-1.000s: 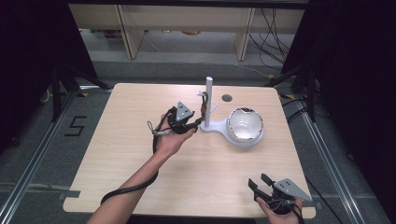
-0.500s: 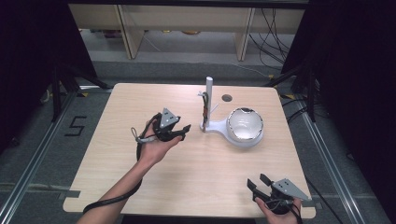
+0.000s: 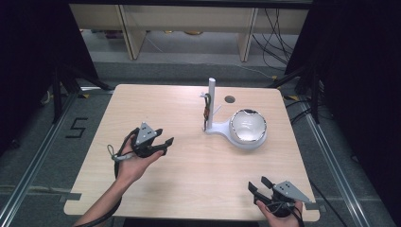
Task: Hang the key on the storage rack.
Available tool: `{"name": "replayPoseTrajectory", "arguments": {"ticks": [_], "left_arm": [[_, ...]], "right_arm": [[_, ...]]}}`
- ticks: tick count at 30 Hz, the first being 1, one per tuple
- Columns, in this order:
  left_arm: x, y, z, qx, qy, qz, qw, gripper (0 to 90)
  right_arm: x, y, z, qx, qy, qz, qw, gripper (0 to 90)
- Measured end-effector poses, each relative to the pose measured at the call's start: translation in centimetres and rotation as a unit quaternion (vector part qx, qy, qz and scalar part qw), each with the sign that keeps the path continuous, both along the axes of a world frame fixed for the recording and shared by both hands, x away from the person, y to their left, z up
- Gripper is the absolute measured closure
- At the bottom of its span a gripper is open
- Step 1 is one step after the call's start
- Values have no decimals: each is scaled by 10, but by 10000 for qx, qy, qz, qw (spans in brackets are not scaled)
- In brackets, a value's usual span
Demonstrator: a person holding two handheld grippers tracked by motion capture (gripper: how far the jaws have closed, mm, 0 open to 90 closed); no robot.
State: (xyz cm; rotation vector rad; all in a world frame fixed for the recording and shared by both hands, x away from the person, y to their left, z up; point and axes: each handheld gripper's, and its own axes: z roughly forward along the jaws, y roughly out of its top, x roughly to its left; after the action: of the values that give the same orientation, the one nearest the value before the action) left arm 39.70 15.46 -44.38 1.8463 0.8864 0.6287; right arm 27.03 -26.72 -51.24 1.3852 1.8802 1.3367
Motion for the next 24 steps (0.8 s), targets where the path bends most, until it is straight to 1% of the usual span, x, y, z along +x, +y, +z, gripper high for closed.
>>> {"name": "replayPoseTrajectory", "arguments": {"ticks": [3, 4, 5, 9, 10, 12, 13, 14, 15, 16, 18, 19, 20, 21, 22, 23, 24], "left_arm": [[-8, 10, -3, -9, 6, 59, 10000, 445], [-11, 14, -4, -5, 16, 87, 10000, 445], [-13, 17, -6, -7, 9, 87, 10000, 444], [-24, 29, -10, -22, 16, 167, 9999, 442], [-26, 32, -12, -53, 5, 186, 9998, 442], [-31, 38, -14, -27, 18, 245, 9997, 442], [-34, 41, -15, -42, 15, 278, 9996, 442], [-36, 45, -17, -64, 16, 286, 9996, 442], [-39, 48, -19, -58, 22, 333, 9994, 441], [-41, 51, -21, -48, 30, 369, 9993, 441], [-46, 57, -26, -65, 32, 456, 9989, 440], [-49, 60, -29, -33, 45, 498, 9987, 439], [-51, 62, -33, -92, 57, 523, 9986, 439], [-54, 65, -36, -70, 90, 580, 9983, 437], [-56, 68, -40, -72, 107, 606, 9981, 437], [-59, 70, -43, -86, 141, 660, 9977, 436], [-61, 72, -47, -125, 159, 671, 9975, 436]], "right_arm": [[0, 0, -1, -97, -24, -18, 9999, 410], [0, 0, -1, -76, -4, -17, 10000, 410], [1, 0, -1, -102, -47, -28, 9999, 410], [0, 0, 0, -66, -47, -51, 10000, 409], [0, 0, 0, -63, -46, -50, 10000, 409], [-1, 0, 0, -34, -19, -72, 10000, 408], [0, 0, 0, -82, -69, -33, 9999, 408], [0, 0, 0, -53, -40, -49, 10000, 408], [1, 0, -1, -104, -51, -34, 9999, 407], [1, 0, -1, -107, -45, -37, 9999, 407], [0, 0, -1, -87, -35, -26, 10000, 406], [1, 2, -2, 31, -57, 6, 10000, 406], [1, 2, -2, 35, -81, 16, 10000, 405], [1, 2, -2, 28, -66, -21, 10000, 404], [-1, 3, -1, 75, 43, -40, 10000, 404], [0, 2, -1, -13, 22, -31, 10000, 403], [0, 2, -1, -16, 17, -35, 10000, 403]]}}
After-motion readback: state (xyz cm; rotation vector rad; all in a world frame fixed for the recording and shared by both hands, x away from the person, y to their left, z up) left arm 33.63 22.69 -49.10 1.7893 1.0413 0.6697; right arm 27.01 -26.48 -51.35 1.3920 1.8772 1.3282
